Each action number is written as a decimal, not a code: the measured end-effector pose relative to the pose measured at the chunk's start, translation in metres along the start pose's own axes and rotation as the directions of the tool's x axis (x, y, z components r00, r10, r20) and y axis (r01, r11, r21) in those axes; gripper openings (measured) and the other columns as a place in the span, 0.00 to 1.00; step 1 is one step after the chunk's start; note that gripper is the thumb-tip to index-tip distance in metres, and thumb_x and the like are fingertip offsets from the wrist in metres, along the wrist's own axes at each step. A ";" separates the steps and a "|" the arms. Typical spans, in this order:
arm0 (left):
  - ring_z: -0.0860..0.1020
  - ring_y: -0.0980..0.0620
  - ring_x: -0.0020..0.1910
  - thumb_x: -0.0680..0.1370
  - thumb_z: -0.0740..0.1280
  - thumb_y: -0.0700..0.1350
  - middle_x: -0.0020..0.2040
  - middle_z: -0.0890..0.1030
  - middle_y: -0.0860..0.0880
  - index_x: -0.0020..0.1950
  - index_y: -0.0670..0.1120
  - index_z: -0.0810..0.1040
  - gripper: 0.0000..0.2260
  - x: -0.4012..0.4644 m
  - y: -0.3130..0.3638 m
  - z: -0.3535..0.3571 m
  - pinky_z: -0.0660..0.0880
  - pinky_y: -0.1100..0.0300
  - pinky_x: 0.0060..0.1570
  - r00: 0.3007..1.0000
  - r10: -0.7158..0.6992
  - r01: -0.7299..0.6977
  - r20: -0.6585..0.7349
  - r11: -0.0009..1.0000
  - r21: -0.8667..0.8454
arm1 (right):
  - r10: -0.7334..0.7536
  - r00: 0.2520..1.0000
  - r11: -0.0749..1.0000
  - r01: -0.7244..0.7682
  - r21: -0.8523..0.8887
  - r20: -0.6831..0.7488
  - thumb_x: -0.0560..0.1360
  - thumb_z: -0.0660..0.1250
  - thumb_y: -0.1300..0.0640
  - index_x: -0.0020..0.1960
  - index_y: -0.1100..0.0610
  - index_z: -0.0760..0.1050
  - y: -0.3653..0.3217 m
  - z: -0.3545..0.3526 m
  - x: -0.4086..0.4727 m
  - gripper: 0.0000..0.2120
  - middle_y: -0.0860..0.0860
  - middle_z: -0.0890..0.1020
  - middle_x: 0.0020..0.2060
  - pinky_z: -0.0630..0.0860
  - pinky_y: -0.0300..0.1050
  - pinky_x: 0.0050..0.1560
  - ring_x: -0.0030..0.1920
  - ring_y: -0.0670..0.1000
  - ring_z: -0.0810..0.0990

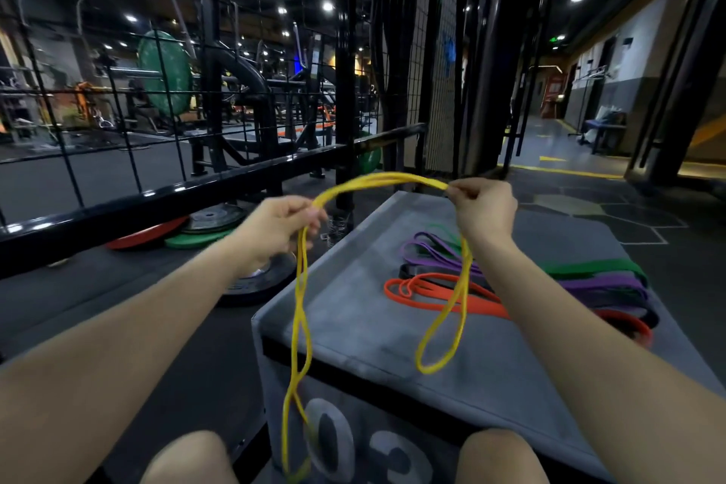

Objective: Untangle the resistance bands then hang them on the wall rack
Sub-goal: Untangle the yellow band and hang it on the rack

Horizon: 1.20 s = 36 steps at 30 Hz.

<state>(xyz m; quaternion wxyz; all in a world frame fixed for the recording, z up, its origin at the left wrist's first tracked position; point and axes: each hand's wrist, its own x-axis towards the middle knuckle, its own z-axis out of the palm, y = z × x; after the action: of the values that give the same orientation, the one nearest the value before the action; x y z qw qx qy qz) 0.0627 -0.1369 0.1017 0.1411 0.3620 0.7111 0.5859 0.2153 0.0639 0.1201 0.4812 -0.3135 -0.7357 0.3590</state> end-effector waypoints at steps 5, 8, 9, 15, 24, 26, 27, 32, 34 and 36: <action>0.75 0.58 0.37 0.80 0.59 0.41 0.38 0.74 0.50 0.43 0.47 0.78 0.10 0.013 0.041 -0.006 0.78 0.56 0.48 0.989 0.091 -0.096 -0.116 0.995 -0.035 | 0.026 0.972 1.000 -0.027 0.000 0.233 0.73 0.69 0.60 0.46 0.60 0.82 0.010 0.018 -0.015 0.05 0.56 0.80 0.36 0.73 0.48 0.43 0.40 0.51 0.76; 0.74 0.57 0.40 0.80 0.59 0.42 0.40 0.75 0.51 0.43 0.48 0.78 0.09 0.018 0.062 -0.012 0.78 0.56 0.47 0.974 0.135 -0.143 -0.181 0.989 -0.031 | 0.042 0.900 0.992 -0.088 0.086 0.434 0.73 0.69 0.62 0.42 0.61 0.81 0.008 0.027 -0.029 0.03 0.56 0.79 0.32 0.74 0.47 0.41 0.35 0.49 0.75; 0.75 0.57 0.40 0.80 0.59 0.43 0.40 0.75 0.51 0.43 0.49 0.77 0.09 0.019 0.068 -0.014 0.79 0.56 0.47 0.970 0.153 -0.160 -0.190 0.987 -0.024 | 0.042 0.863 0.990 -0.105 0.098 0.503 0.73 0.69 0.62 0.41 0.60 0.81 0.003 0.029 -0.031 0.03 0.53 0.79 0.33 0.74 0.44 0.40 0.35 0.47 0.75; 0.74 0.59 0.38 0.80 0.60 0.43 0.39 0.76 0.52 0.44 0.50 0.78 0.09 0.021 0.093 -0.014 0.77 0.61 0.44 0.969 0.226 -0.215 -0.101 0.970 0.113 | -0.179 0.875 0.944 0.024 0.329 0.450 0.70 0.71 0.63 0.58 0.63 0.76 -0.060 0.030 -0.018 0.17 0.54 0.78 0.44 0.73 0.35 0.43 0.44 0.48 0.76; 0.75 0.58 0.36 0.80 0.61 0.43 0.39 0.77 0.50 0.50 0.46 0.79 0.08 0.014 0.116 -0.013 0.76 0.67 0.36 0.950 0.308 -0.300 0.043 0.874 0.383 | -0.538 0.766 0.827 0.560 0.044 0.352 0.77 0.63 0.58 0.44 0.55 0.80 -0.114 0.035 -0.010 0.08 0.46 0.76 0.32 0.68 0.42 0.34 0.34 0.45 0.73; 0.76 0.57 0.38 0.80 0.61 0.42 0.39 0.77 0.50 0.49 0.47 0.79 0.07 0.013 0.115 -0.016 0.78 0.62 0.42 0.955 0.284 -0.295 0.084 0.887 0.355 | -0.553 0.776 0.816 0.578 0.009 0.302 0.77 0.62 0.60 0.43 0.55 0.81 -0.114 0.035 -0.009 0.10 0.47 0.78 0.32 0.73 0.44 0.37 0.36 0.47 0.76; 0.77 0.56 0.38 0.80 0.61 0.42 0.40 0.77 0.50 0.48 0.48 0.78 0.07 0.012 0.114 -0.017 0.78 0.60 0.44 0.958 0.267 -0.287 0.105 0.906 0.311 | -0.560 0.782 0.813 0.582 0.000 0.273 0.76 0.63 0.61 0.43 0.55 0.82 -0.116 0.034 -0.010 0.10 0.48 0.80 0.33 0.77 0.47 0.40 0.38 0.49 0.78; 0.81 0.58 0.42 0.80 0.60 0.44 0.45 0.77 0.51 0.47 0.49 0.74 0.05 0.009 0.105 -0.019 0.78 0.56 0.50 0.974 0.167 -0.196 0.155 0.960 0.198 | -0.451 0.878 0.892 0.450 0.045 0.161 0.76 0.64 0.60 0.46 0.58 0.82 -0.129 0.031 0.000 0.08 0.49 0.82 0.36 0.78 0.56 0.49 0.46 0.53 0.81; 0.81 0.58 0.44 0.80 0.59 0.44 0.46 0.77 0.52 0.47 0.50 0.75 0.06 0.008 0.107 -0.024 0.78 0.59 0.47 0.977 0.158 -0.180 0.144 0.971 0.154 | -0.370 0.913 0.928 0.354 0.120 0.172 0.76 0.64 0.60 0.47 0.58 0.82 -0.130 0.028 0.004 0.08 0.45 0.80 0.33 0.78 0.55 0.51 0.48 0.52 0.80; 0.80 0.55 0.46 0.80 0.59 0.43 0.47 0.77 0.50 0.48 0.49 0.76 0.07 0.008 0.112 -0.028 0.78 0.58 0.48 0.981 0.160 -0.170 0.108 0.982 0.085 | -0.307 0.934 0.946 0.277 0.170 0.183 0.76 0.64 0.61 0.47 0.59 0.82 -0.130 0.027 0.005 0.08 0.43 0.78 0.32 0.79 0.52 0.52 0.46 0.50 0.80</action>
<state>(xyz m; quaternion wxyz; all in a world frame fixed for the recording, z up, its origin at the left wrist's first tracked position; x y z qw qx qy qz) 0.0786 -0.1459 0.2155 0.1105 0.4551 0.6973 0.5426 0.1737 -0.0091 0.2234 0.4712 -0.1266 -0.7927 0.3653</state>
